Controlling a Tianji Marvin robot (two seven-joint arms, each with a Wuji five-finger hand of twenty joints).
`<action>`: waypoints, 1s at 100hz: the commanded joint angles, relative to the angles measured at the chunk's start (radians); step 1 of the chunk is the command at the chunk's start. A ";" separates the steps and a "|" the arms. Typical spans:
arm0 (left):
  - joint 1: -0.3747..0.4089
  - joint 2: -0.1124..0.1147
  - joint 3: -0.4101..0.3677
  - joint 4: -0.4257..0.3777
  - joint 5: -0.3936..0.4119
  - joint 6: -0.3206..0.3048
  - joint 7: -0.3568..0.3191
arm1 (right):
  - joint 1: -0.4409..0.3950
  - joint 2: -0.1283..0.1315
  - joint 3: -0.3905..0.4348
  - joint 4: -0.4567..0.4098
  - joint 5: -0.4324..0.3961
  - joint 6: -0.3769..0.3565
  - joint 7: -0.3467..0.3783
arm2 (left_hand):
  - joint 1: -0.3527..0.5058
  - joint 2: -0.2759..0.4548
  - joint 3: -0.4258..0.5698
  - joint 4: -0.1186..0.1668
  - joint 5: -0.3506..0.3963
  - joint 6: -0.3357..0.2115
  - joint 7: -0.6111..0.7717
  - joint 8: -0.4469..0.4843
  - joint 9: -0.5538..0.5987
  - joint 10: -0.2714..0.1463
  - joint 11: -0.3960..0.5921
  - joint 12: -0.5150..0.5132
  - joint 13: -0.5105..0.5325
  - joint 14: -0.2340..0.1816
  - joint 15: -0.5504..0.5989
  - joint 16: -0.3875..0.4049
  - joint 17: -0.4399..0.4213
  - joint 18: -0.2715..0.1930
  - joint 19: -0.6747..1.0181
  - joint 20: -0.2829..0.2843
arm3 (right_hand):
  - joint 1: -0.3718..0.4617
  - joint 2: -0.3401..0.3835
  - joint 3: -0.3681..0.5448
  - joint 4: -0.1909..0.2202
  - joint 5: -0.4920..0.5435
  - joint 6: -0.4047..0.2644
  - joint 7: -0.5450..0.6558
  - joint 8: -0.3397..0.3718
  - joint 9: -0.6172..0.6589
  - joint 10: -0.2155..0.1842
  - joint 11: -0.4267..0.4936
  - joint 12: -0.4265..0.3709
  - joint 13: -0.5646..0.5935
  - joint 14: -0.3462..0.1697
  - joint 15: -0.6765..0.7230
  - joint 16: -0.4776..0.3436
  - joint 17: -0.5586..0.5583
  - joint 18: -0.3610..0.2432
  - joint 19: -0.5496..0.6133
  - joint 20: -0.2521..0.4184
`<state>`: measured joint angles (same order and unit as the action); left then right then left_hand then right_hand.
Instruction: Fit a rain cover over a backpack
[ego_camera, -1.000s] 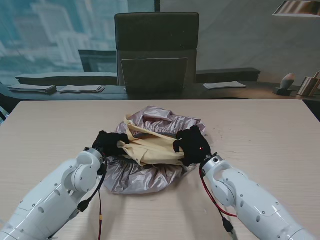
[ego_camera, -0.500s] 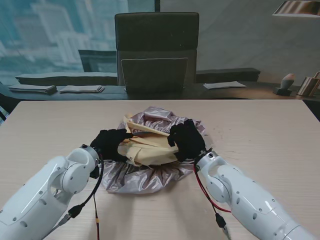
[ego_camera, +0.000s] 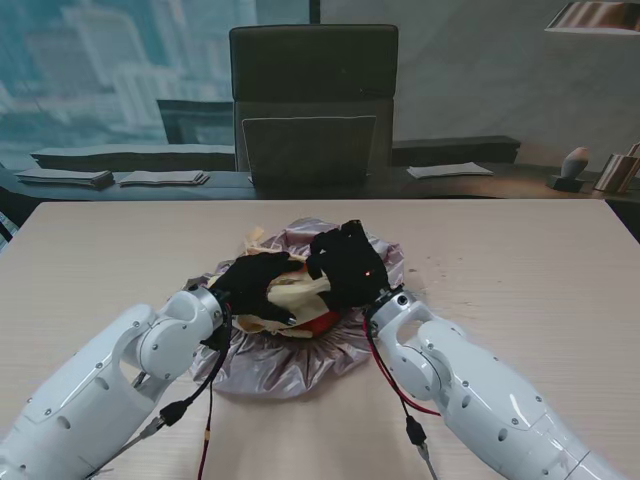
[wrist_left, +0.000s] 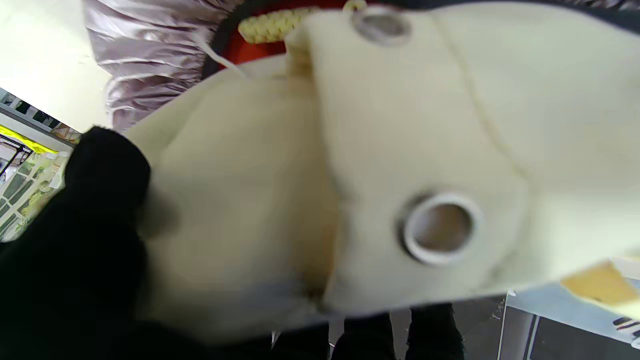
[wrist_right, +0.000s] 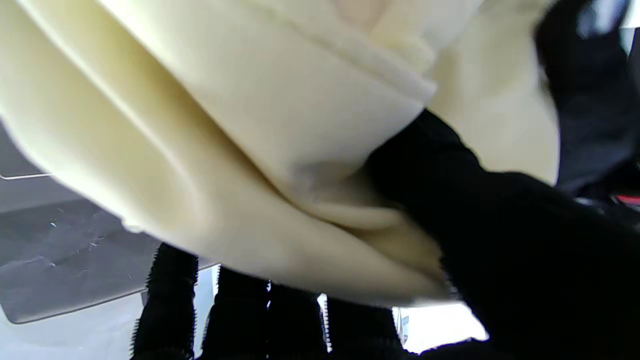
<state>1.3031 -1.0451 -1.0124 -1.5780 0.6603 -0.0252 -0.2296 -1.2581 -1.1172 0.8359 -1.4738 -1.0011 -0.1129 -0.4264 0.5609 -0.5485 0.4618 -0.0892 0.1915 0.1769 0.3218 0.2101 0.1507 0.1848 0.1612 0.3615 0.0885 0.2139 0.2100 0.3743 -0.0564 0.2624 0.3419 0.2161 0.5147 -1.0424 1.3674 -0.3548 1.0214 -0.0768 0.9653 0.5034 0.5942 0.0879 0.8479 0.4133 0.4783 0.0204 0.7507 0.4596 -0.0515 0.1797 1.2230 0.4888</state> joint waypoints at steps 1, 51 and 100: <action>-0.004 -0.024 0.017 0.030 0.023 0.000 0.033 | -0.004 -0.015 -0.012 -0.025 0.010 0.000 0.015 | -0.022 -0.025 -0.023 -0.008 -0.022 -0.040 0.131 0.074 0.051 -0.042 0.126 0.068 0.051 0.007 0.070 0.040 -0.013 0.034 0.047 0.045 | 0.086 0.019 0.108 -0.013 0.080 -0.062 0.145 0.060 0.001 -0.006 0.023 0.014 0.008 -0.003 0.021 0.012 -0.025 0.011 0.021 -0.011; -0.062 -0.086 0.077 0.171 -0.066 0.016 0.250 | -0.036 -0.012 -0.006 -0.040 0.031 -0.010 0.049 | 0.321 0.205 -0.097 -0.001 0.465 -0.488 0.707 0.428 0.748 -0.248 0.408 0.476 0.480 -0.042 0.383 0.188 -0.009 0.034 0.260 0.089 | 0.046 0.124 -0.015 0.007 0.003 -0.146 0.076 0.058 0.001 -0.009 0.013 0.009 0.000 -0.008 0.008 0.005 -0.026 -0.002 0.026 -0.025; -0.046 -0.110 0.037 0.161 -0.195 0.069 0.267 | -0.274 0.016 0.382 -0.186 0.018 -0.281 0.063 | 0.397 0.255 -0.141 -0.024 0.447 -0.356 0.715 0.507 0.767 -0.171 0.453 0.522 0.533 0.011 0.464 0.227 0.053 0.063 0.372 0.145 | -0.100 0.353 -0.271 0.117 -0.376 -0.172 -0.036 -0.048 0.251 0.032 0.145 0.194 0.325 0.064 0.211 0.061 0.308 0.076 0.094 0.078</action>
<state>1.2555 -1.1437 -0.9709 -1.4064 0.4621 0.0367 0.0486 -1.5094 -1.1111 1.1950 -1.6674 -1.0295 -0.3153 -0.3637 0.8684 -0.4505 0.2855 -0.1206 0.5890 -0.1152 0.9024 0.6340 0.8399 0.0396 0.5220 0.8397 0.5968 0.2162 0.6344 0.5772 -0.0016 0.2986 0.6709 0.3369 0.3632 -0.6809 1.1212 -0.1680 0.5695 -0.2681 0.8156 0.5032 0.7496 0.0879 0.9429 0.5399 0.6957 0.0624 0.8846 0.4950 0.1680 0.2216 1.2736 0.5303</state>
